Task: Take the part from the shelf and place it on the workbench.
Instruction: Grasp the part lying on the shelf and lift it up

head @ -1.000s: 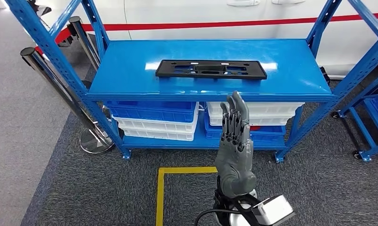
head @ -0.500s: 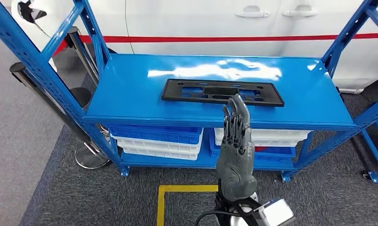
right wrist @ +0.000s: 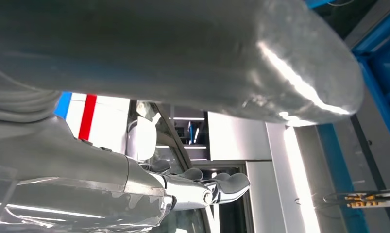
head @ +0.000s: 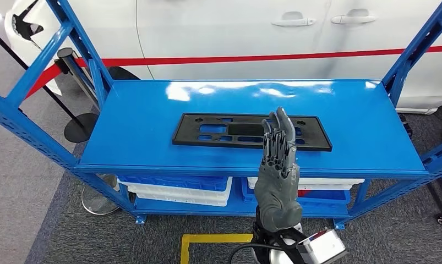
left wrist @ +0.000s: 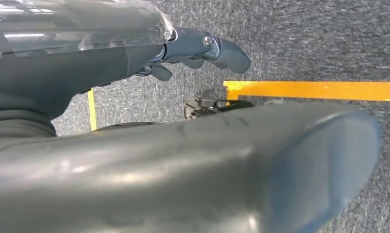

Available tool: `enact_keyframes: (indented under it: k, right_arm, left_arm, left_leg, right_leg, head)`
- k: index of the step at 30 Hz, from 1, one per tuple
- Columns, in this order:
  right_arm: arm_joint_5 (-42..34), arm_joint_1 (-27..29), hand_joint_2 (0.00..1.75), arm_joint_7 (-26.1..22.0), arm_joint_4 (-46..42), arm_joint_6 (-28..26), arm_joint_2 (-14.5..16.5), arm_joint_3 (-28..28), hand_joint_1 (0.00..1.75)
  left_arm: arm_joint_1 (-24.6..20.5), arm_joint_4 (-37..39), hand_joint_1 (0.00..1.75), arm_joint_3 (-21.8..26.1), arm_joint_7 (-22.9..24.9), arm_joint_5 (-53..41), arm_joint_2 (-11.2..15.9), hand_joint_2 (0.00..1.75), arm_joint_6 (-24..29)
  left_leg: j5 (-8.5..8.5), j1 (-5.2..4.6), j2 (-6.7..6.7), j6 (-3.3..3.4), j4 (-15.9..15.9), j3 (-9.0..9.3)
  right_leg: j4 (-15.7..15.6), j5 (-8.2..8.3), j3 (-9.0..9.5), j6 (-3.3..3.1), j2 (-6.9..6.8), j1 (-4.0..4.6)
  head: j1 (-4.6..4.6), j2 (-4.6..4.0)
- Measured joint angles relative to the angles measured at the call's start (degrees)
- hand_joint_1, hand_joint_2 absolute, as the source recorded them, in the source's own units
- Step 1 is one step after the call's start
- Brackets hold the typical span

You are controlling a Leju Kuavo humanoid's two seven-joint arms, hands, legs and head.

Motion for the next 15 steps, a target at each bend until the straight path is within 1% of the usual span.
enact_keyframes:
  k: [1, 2, 3, 4, 5, 6, 7, 8, 9, 11, 12, 13, 15]
  right_arm:
    - [0.00, 0.02, 0.00, 0.00, 0.00, 0.02, 0.00, 0.01, 0.00]
    - [-0.01, 0.03, 0.00, 0.00, 0.01, 0.04, 0.00, 0.00, 0.00]
    - [-0.02, 0.05, 0.00, 0.00, 0.02, 0.10, 0.00, 0.00, 0.00]
    - [0.00, 0.07, 0.44, 0.00, 0.05, 0.17, 0.01, -0.01, 0.00]
    - [0.11, 0.09, 0.87, 0.00, 0.10, 0.21, 0.02, -0.02, 0.00]
    - [0.34, 0.17, 1.31, 0.01, 0.21, 0.19, 0.04, -0.04, 0.00]
    - [0.70, 0.27, 1.75, 0.01, 0.35, 0.06, 0.09, -0.10, 0.00]
    - [1.18, 0.44, 1.75, 0.03, 0.51, -0.10, 0.16, -0.17, 0.00]
    - [1.80, 0.63, 1.75, 0.04, 0.69, -0.27, 0.24, -0.25, 0.00]
    - [3.36, 1.00, 1.75, 0.09, 1.04, -0.39, 0.33, -0.37, 0.00]
    - [4.10, 1.14, 1.75, 0.16, 1.26, -0.31, 0.33, -0.41, 0.00]
    - [4.65, 1.25, 1.75, 0.39, 1.56, -0.12, 0.33, -0.44, 0.00]
    - [5.08, 1.49, 1.75, 1.14, 2.41, 0.52, 0.33, -0.47, 0.00]
  left_arm:
    - [0.03, 0.00, 0.00, -0.01, -0.01, -0.03, 0.00, 0.00, 0.04]
    - [0.05, 0.00, 0.00, -0.01, -0.02, -0.09, 0.00, 0.00, 0.08]
    - [0.06, 0.00, 0.00, -0.02, -0.04, -0.14, 0.00, 0.00, 0.12]
    - [0.06, 0.00, 0.00, -0.02, -0.08, -0.17, 0.00, 0.00, 0.14]
    - [0.05, 0.00, 0.00, -0.03, -0.13, -0.20, 0.01, 0.00, 0.15]
    - [0.01, 0.00, 0.00, -0.03, -0.20, -0.25, 0.03, 0.00, 0.15]
    - [-0.06, 0.00, 0.00, -0.05, -0.29, -0.33, 0.05, 0.00, 0.16]
    - [-0.09, 0.00, 0.00, -0.10, -0.40, -0.43, 0.08, 0.00, 0.17]
    - [-0.08, 0.00, 0.00, -0.19, -0.53, -0.54, 0.09, 0.00, 0.18]
    - [0.04, 0.00, 0.00, -0.40, -0.71, -0.70, 0.05, 0.00, 0.16]
    - [0.04, 0.00, 0.00, -0.48, -0.75, -0.74, 0.01, 0.00, 0.14]
    - [-0.03, 0.00, 0.00, -0.53, -0.77, -0.76, -0.03, 0.00, 0.09]
    - [-0.12, 0.00, 0.00, -0.57, -0.78, -0.71, -0.08, 0.00, -0.01]
  left_leg:
    - [-1.70, 0.02, 0.04, -0.09, 1.37, -1.64]
    - [-2.16, 0.03, 0.08, -0.06, 1.25, -2.65]
    - [-1.02, 0.02, 0.11, 0.10, -0.34, -2.96]
    - [1.59, -0.01, 0.14, 0.39, -3.34, -2.59]
    - [4.84, -0.12, 0.22, 0.85, -7.06, -1.86]
    - [6.89, -0.32, 0.30, 1.29, -10.09, -1.29]
    - [7.97, -0.53, 0.34, 1.71, -12.13, -0.94]
    - [8.45, -0.73, 0.36, 2.11, -13.04, -0.91]
    - [8.38, -0.86, 0.33, 2.38, -13.08, -1.03]
    - [10.04, -0.59, 0.34, 2.93, -13.95, -0.54]
    - [10.56, -0.41, 0.41, 3.18, -14.40, -0.29]
    - [10.98, -0.24, 0.48, 3.38, -14.83, -0.11]
    - [11.20, -0.27, 0.57, 3.63, -14.93, -0.29]
  right_leg:
    - [-0.05, -0.35, 0.44, -0.05, 0.07, 0.05]
    - [-0.04, -0.71, 0.89, -0.07, 0.17, 0.10]
    - [-0.03, -1.03, 1.35, -0.07, 0.26, 0.18]
    - [-0.03, -1.30, 1.82, -0.05, 0.32, 0.29]
    - [-0.07, -1.52, 2.22, 0.00, 0.34, 0.37]
    - [-0.07, -1.64, 2.49, 0.09, 0.35, 0.47]
    - [-0.08, -1.72, 2.58, 0.29, 0.35, 0.51]
    - [-0.09, -1.75, 2.58, 0.56, 0.35, 0.50]
    - [-0.13, -1.74, 2.61, 0.89, 0.35, 0.52]
    - [0.02, -2.01, 2.68, 1.58, 0.31, 0.61]
    - [0.92, -2.82, 2.40, 1.87, 0.29, 0.64]
    - [2.95, -4.28, 1.58, 2.14, 0.26, 0.62]
    - [9.56, -8.16, -1.26, 2.56, 0.21, 0.37]
  head:
    - [0.00, 0.00]
    - [0.01, 0.00]
    - [0.00, 0.00]
    - [0.01, 0.00]
    - [0.02, 0.00]
    - [0.04, 0.00]
    - [0.04, -0.01]
    - [0.04, -0.01]
    - [0.04, -0.01]
    - [0.06, 0.00]
    - [0.10, 0.00]
    - [0.13, 0.00]
    - [0.15, 0.00]
